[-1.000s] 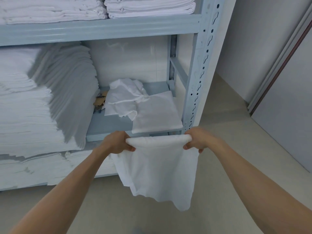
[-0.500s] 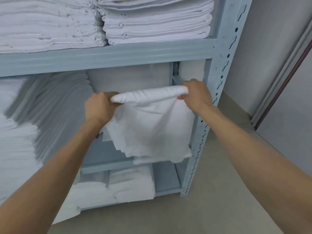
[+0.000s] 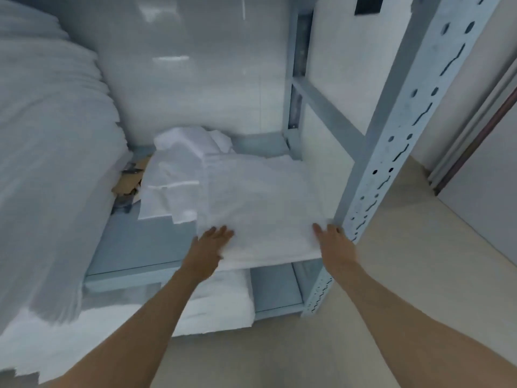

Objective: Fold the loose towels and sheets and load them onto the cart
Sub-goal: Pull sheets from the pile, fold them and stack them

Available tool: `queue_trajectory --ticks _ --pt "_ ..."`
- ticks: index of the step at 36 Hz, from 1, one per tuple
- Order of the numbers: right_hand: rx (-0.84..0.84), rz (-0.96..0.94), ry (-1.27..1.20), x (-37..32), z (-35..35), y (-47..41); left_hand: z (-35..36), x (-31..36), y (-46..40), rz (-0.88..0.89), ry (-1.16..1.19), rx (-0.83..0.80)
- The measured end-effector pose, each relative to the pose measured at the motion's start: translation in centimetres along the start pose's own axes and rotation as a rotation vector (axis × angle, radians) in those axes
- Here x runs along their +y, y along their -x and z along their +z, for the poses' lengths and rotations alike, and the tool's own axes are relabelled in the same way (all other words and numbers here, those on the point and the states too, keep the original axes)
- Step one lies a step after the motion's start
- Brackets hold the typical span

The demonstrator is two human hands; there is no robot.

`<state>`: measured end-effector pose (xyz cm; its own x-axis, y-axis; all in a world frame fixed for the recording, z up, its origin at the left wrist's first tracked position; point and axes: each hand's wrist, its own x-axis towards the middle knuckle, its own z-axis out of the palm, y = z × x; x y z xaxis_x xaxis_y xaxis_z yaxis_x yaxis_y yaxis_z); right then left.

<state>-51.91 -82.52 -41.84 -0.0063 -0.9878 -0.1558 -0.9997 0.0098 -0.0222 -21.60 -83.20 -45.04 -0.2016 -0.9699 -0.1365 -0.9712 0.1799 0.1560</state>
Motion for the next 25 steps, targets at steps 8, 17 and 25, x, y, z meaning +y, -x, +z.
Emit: queue_trajectory --ticks 8,17,25 --pt "0.082 0.156 -0.446 -0.5 0.9 -1.1 2.4 1.4 1.2 -0.047 0.038 0.124" --pt "0.093 0.334 -0.799 0.2 0.8 -2.2 1.9 1.3 1.0 -0.041 0.130 0.191" --pt "0.052 0.360 -0.803 0.7 0.9 -1.1 1.0 1.5 2.1 -0.018 0.157 0.163"
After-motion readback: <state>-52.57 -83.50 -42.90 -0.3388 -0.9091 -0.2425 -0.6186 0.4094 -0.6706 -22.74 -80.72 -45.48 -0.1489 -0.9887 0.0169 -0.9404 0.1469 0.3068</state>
